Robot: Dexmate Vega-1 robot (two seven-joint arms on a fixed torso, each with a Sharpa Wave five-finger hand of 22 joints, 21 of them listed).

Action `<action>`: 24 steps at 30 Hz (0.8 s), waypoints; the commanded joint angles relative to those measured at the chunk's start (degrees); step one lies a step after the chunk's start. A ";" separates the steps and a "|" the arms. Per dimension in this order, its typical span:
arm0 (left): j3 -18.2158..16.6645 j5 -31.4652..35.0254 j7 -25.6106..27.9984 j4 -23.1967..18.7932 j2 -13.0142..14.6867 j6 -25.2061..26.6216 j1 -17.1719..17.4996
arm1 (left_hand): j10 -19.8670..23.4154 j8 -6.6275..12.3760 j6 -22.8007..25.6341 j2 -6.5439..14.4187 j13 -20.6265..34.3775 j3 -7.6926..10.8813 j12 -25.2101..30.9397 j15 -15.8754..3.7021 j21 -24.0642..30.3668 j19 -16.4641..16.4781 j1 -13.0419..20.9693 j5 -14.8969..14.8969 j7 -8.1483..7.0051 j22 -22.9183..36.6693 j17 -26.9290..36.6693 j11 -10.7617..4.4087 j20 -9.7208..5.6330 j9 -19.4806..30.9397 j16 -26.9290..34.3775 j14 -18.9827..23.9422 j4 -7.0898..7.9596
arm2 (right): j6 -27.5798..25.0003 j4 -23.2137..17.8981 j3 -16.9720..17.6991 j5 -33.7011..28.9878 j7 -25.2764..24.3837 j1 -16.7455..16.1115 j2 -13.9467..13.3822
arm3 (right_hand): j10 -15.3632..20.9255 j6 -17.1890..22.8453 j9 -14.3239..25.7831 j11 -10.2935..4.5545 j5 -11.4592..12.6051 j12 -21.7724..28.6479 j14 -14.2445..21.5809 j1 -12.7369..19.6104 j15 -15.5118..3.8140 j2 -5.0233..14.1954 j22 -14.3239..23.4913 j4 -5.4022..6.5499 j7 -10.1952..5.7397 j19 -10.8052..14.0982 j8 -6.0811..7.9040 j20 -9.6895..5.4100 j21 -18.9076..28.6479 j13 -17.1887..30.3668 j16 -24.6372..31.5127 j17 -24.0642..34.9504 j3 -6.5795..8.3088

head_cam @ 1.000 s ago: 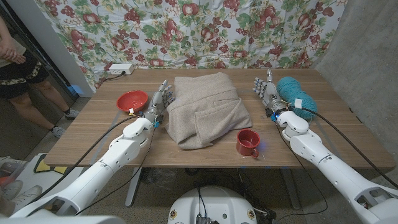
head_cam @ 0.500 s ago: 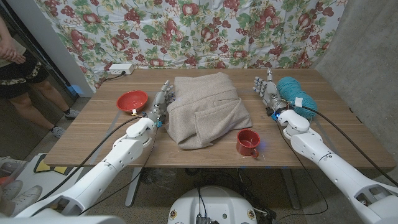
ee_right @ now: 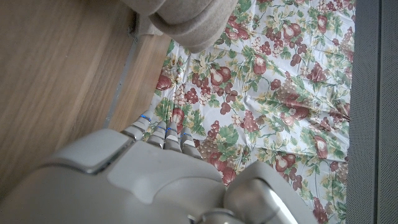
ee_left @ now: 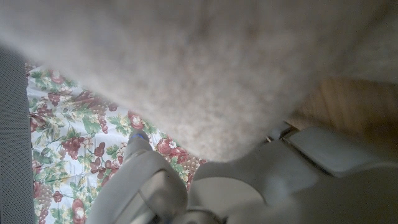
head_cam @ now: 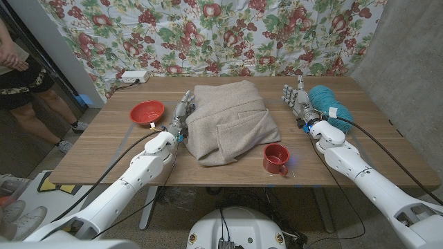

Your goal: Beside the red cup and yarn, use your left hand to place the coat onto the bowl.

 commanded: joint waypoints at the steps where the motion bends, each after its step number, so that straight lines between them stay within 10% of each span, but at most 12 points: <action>1: 0.07 0.51 1.24 -0.22 -0.70 -1.11 0.55 | 0.30 -0.28 -1.07 0.00 0.31 0.28 0.32 -0.16 0.39 0.33 0.92 -0.29 -1.15 0.28 0.17 0.07 0.19 0.24 0.29 0.44 -0.17 | -0.17 0.76 -0.15 0.26 0.68 0.70 0.25 | 0.27 0.18 0.29 0.16 0.01 -0.12 0.00 0.28 -0.38 0.00 0.10 -0.33 0.04 0.39 0.12 0.18 -0.24 0.31 -0.04 0.21 -0.25; 24: -0.05 1.92 5.10 -0.09 -2.87 -3.68 1.79 | 0.58 -1.74 -10.01 -0.46 0.34 0.99 0.36 0.29 0.68 1.99 3.45 -1.09 -2.15 0.30 0.14 -1.07 1.81 0.12 0.55 1.94 -1.04 | -1.00 1.23 -0.60 0.18 1.51 1.76 0.23 | 0.35 0.27 0.30 0.25 0.03 -0.18 0.04 0.35 -0.41 0.09 0.11 -0.40 0.08 0.62 0.13 0.29 -0.72 0.32 -0.05 0.21 -0.15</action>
